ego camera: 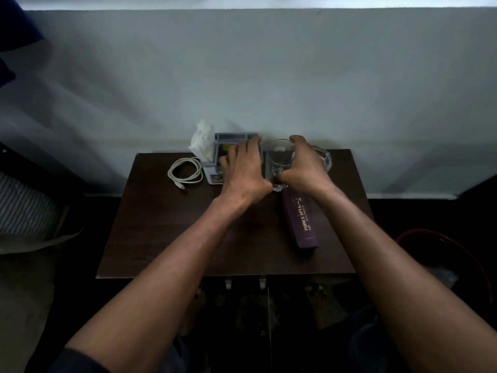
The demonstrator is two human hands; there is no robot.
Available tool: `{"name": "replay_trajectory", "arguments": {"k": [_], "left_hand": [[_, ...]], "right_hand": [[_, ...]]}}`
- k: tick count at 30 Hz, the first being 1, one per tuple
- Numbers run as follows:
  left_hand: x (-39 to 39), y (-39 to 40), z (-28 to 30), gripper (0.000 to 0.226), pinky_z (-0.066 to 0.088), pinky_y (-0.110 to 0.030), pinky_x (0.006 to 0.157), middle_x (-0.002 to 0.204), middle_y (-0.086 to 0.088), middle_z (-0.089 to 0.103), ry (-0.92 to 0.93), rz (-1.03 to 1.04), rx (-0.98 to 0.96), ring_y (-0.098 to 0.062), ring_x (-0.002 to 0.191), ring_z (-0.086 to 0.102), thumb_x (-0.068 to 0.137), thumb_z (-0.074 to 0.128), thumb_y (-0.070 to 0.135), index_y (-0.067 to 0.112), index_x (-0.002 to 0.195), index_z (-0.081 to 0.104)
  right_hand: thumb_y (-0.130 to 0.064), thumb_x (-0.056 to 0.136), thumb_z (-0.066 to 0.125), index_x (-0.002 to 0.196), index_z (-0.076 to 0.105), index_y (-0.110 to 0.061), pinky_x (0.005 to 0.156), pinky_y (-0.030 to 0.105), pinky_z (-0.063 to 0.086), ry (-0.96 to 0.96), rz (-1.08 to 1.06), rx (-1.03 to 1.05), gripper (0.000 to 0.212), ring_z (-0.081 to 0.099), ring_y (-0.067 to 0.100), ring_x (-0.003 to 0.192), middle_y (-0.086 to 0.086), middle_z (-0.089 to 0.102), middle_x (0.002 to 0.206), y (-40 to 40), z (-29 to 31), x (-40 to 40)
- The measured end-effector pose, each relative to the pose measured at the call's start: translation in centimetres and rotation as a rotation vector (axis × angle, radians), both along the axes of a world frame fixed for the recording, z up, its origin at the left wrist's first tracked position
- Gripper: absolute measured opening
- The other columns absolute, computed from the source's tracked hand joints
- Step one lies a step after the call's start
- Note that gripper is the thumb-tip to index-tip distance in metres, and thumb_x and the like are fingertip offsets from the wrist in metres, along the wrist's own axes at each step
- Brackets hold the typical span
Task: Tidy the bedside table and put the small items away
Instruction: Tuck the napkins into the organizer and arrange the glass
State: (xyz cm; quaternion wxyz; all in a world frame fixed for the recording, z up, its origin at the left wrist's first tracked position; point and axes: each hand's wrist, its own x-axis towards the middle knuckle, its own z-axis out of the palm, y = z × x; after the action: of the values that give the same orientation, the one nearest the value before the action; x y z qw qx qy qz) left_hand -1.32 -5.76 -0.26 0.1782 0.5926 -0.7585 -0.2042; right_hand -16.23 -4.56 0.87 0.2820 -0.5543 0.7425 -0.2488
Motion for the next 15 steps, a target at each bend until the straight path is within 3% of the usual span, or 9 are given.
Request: {"name": "replay_trajectory", "arguments": {"k": [2, 5, 9, 12, 15], "left_hand": [[-0.3, -0.3, -0.4, 0.088, 0.028, -0.049, 0.113, 0.155, -0.009, 0.046, -0.067, -0.019, 0.013, -0.033, 0.146, 0.033, 0.076, 0.079, 0.029, 0.02, 0.155, 0.041], [-0.7, -0.4, -0.5, 0.066, 0.027, -0.049, 0.111, 0.155, -0.009, 0.044, -0.137, 0.034, -0.074, -0.032, 0.147, 0.029, 0.078, 0.075, 0.028, 0.024, 0.142, 0.058], [-1.6, -0.5, -0.3, 0.054, 0.027, -0.048, 0.112, 0.159, -0.007, 0.041, -0.126, 0.085, -0.165, -0.033, 0.148, 0.03, 0.079, 0.075, 0.023, 0.021, 0.133, 0.068], [-2.2, -0.4, 0.1, 0.051, 0.028, -0.049, 0.11, 0.151, -0.006, 0.05, -0.105, 0.148, -0.213, -0.032, 0.144, 0.036, 0.08, 0.072, 0.026, 0.022, 0.131, 0.07], [-3.4, 0.2, 0.3, 0.043, 0.026, -0.046, 0.105, 0.138, -0.002, 0.061, -0.191, 0.124, -0.358, -0.027, 0.136, 0.047, 0.075, 0.067, 0.022, 0.022, 0.116, 0.078]], "right_hand": [[-0.005, 0.069, 0.084, 0.148, 0.046, -0.015, 0.088, 0.031, 0.056, -0.093, -0.073, -0.005, 0.088, 0.067, 0.029, 0.117, 0.01, 0.069, 0.128, -0.2, -0.7, 0.1], [-0.009, 0.066, 0.083, 0.118, 0.057, -0.021, 0.063, 0.024, 0.048, -0.098, -0.11, -0.045, 0.059, 0.068, 0.025, 0.101, 0.001, 0.069, 0.108, -0.5, -1.1, 0.3], [-0.02, 0.061, 0.087, 0.115, 0.061, -0.024, 0.076, 0.035, 0.062, -0.208, -0.141, -0.132, 0.061, 0.072, 0.019, 0.096, -0.006, 0.072, 0.102, 0.1, -0.8, 0.0], [-0.035, 0.052, 0.09, 0.109, 0.064, -0.029, 0.076, 0.033, 0.062, -0.318, -0.243, -0.25, 0.063, 0.074, 0.013, 0.088, -0.009, 0.074, 0.093, 0.1, 0.7, -1.7], [-0.04, 0.052, 0.091, 0.105, 0.063, -0.03, 0.077, 0.034, 0.061, -0.307, -0.385, -0.369, 0.061, 0.073, 0.015, 0.084, -0.007, 0.074, 0.088, -0.1, 2.0, -4.2]]}}
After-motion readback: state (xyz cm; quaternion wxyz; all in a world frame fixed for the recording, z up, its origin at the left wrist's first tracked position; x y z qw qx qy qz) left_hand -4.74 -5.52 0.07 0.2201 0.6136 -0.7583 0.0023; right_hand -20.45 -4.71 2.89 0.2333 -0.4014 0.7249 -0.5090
